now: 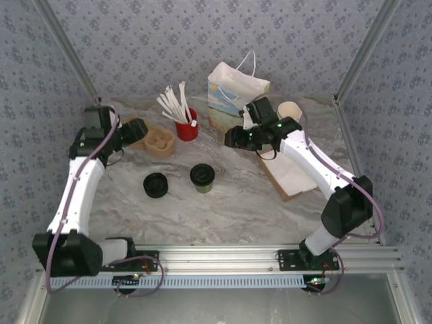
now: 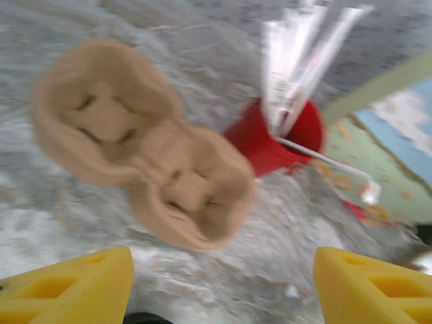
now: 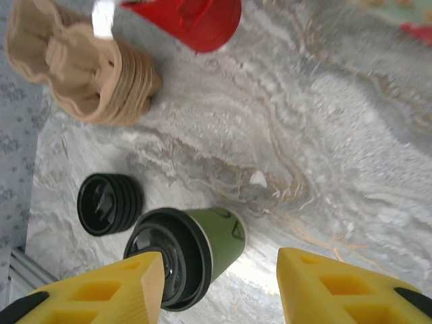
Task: Pack the takeout coffee
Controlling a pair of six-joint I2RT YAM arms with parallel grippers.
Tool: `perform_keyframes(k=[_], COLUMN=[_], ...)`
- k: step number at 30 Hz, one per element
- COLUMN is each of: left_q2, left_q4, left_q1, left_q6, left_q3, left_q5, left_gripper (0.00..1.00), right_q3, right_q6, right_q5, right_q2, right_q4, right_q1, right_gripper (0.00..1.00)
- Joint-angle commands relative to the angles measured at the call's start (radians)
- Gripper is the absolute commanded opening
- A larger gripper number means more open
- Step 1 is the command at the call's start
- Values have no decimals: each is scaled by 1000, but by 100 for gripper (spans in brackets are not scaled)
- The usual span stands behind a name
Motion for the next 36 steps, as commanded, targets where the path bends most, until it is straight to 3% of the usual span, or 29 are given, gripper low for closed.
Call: perform_keyframes(k=[1,9,18,24,36], left_q2=[101,347,515,572,600], left_q4=[-57,-54,-66,-62,-54], left_q1=[71,183,210,210,206], left_q6=[54,94,102,104,125], left_q3=[73,227,353,385,371], left_q5=[-56,0,83,132,156], left_gripper=[69,66,62,54,54], right_q3=[57,47,30,32,32], right_q6=[-37,-39,-32,-29,-22], right_q5=[17,-15,-41,-52,-55], right_q2=[-44,-48,-41,-34,-36], right_q4=[-56,-70,-60,-61,-62], right_q1=[-23,-59,-87,-99,-111], right_gripper=[50,50,50,50,50])
